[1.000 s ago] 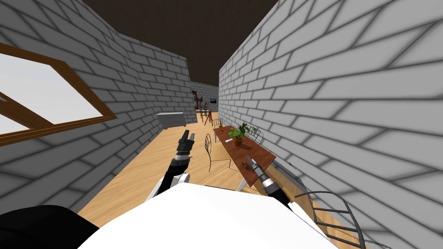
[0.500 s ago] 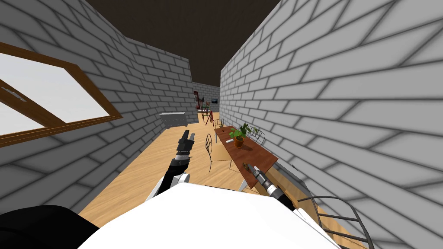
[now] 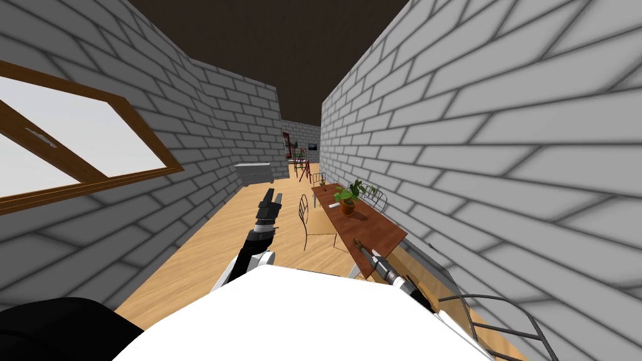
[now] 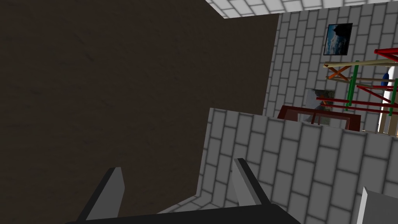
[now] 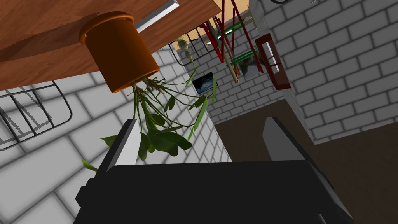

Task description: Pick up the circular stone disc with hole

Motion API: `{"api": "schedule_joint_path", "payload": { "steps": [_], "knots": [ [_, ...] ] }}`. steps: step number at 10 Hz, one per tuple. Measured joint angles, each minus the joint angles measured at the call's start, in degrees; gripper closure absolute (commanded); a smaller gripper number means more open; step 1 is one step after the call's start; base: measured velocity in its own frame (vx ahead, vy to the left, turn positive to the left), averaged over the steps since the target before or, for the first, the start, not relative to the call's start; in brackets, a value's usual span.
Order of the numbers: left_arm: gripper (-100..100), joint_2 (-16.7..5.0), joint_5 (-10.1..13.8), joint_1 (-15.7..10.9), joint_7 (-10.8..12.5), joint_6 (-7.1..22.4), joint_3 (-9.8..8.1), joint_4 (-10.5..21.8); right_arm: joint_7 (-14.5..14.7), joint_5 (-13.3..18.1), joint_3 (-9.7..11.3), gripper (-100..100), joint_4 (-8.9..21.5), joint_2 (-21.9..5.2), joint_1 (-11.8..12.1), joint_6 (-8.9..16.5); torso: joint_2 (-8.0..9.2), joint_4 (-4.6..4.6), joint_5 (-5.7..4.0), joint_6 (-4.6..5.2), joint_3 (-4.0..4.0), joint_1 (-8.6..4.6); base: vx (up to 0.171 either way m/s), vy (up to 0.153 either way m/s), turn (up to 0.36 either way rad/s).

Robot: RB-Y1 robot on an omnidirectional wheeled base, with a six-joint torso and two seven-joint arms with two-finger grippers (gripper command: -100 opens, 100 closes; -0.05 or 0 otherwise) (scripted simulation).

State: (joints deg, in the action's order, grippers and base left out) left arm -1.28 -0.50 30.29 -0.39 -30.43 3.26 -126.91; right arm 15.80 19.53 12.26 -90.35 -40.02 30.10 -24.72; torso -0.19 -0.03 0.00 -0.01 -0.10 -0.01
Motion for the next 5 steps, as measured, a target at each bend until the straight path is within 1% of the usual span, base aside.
{"api": "schedule_joint_path", "payload": {
  "steps": [1,2,3,4,5],
  "knots": [
    [0,0.0,0.0,0.0,0.0,0.0,0.0,0.0,0.2,0.0,0.4,-100,1.2,-1.0,-0.5,0.2,0.03,0.0,0.0,0.01,0.01,-0.01,0.046,0.0,0.075],
    [0,0.0,0.0,0.0,0.0,0.0,0.0,0.0,0.9,0.4,1.0,-100,2.5,-1.6,-0.5,0.4,0.0,0.0,0.0,0.0,0.0,0.0,0.041,0.0,0.03],
    [0,0.0,0.0,0.0,0.0,0.0,0.0,0.0,1.6,0.6,1.6,-100,4.6,-1.7,-1.4,0.4,0.01,0.0,0.0,0.01,0.0,0.0,0.054,0.001,0.068],
    [0,0.0,0.0,0.0,0.0,0.0,0.0,0.0,2.4,0.9,2.2,-100,5.1,-2.6,-0.8,0.9,-0.02,0.0,0.01,0.01,-0.01,0.0,0.047,0.0,0.035],
    [0,0.0,0.0,0.0,0.0,0.0,0.0,0.0,2.7,0.9,2.5,-100,6.0,-3.4,-1.0,1.1,-0.01,0.0,0.0,0.01,-0.01,0.0,0.061,0.009,0.071]
  ]
}}
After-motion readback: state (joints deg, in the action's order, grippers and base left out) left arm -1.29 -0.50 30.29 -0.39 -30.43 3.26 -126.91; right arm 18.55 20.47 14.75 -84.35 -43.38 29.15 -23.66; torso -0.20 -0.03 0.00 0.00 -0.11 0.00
